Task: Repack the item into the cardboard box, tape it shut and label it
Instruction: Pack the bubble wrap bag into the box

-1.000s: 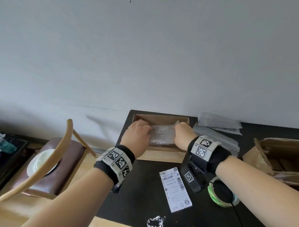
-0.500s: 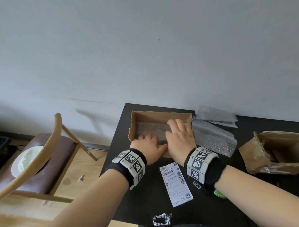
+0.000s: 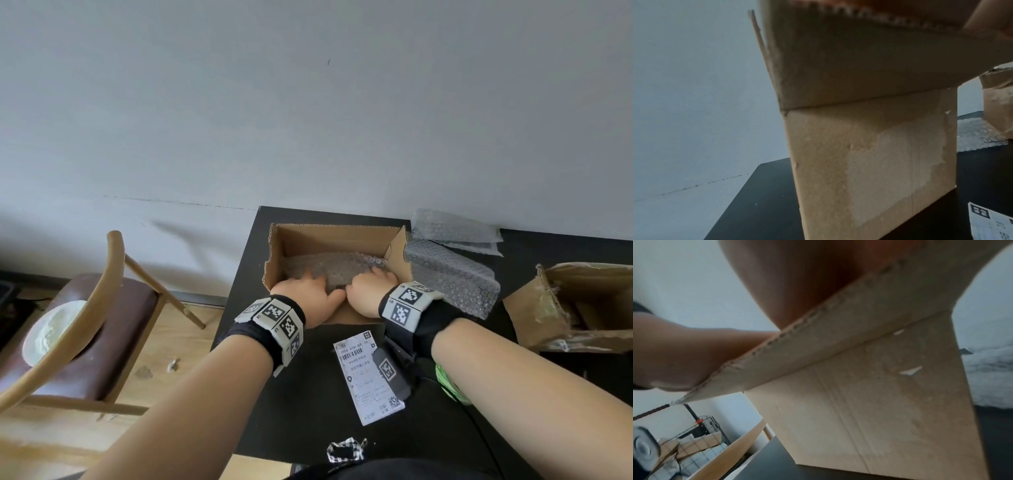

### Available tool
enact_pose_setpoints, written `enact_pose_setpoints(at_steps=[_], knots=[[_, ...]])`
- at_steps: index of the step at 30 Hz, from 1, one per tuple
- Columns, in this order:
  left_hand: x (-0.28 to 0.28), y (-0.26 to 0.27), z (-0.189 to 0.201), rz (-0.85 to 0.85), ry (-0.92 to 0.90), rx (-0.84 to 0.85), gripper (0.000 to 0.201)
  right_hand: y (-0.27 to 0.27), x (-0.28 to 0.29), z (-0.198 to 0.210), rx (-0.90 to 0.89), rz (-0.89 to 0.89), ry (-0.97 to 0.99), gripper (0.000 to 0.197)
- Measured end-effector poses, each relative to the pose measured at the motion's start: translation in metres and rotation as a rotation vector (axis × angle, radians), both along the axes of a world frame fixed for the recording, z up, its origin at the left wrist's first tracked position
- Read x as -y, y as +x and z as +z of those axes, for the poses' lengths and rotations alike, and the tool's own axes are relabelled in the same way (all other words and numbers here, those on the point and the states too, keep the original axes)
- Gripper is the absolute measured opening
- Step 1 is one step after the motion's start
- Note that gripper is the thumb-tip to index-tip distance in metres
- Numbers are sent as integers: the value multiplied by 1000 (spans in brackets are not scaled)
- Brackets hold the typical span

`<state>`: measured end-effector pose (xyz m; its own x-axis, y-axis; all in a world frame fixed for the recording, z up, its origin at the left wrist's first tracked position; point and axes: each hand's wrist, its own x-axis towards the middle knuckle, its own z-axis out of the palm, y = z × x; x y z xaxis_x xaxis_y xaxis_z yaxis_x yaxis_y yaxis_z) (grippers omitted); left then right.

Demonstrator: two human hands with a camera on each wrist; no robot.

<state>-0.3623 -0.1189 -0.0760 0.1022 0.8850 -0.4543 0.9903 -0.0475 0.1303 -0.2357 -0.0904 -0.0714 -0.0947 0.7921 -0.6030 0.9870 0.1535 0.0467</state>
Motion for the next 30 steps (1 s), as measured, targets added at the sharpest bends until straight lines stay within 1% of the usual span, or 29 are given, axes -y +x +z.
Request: enact_pose_setpoints(at_steps=[3,4,7,10,13,17,19,20,23,24,25,27,29,30], knots=[[-3,0,0,9,2,-9,63,2,3,1,20,40,84,50],[-3,1,0,6,11,-18,63,2,4,2,-10,30,108,50],[-6,1,4,20,41,-12,62,4,3,8,-169,-30,87,51],[-11,1,2,49,15,4,59,3,1,8,-256,-62,105,46],[-15,0,-3,100,-29,30,55,3,3,8,-266,-93,83,38],[-16,1,-4,119,-32,39,51,3,2,7,-283,-74,85,37],[-11,4,-3,124,34,29,47,4,3,5,-293,-43,136,37],[-6,6,-2,125,99,23,45,4,5,4,-298,-23,172,38],[8,8,4,109,370,-10,39,10,14,0,-366,87,324,36],[13,8,7,90,426,-16,37,12,19,0,-394,139,358,35],[16,8,7,57,432,-27,38,15,23,0,-412,191,370,34],[20,9,6,15,319,-33,44,18,28,4,-401,257,336,34],[20,9,5,37,182,5,50,20,29,10,-384,239,269,33],[19,9,5,47,153,21,51,21,28,12,-386,231,241,33]])
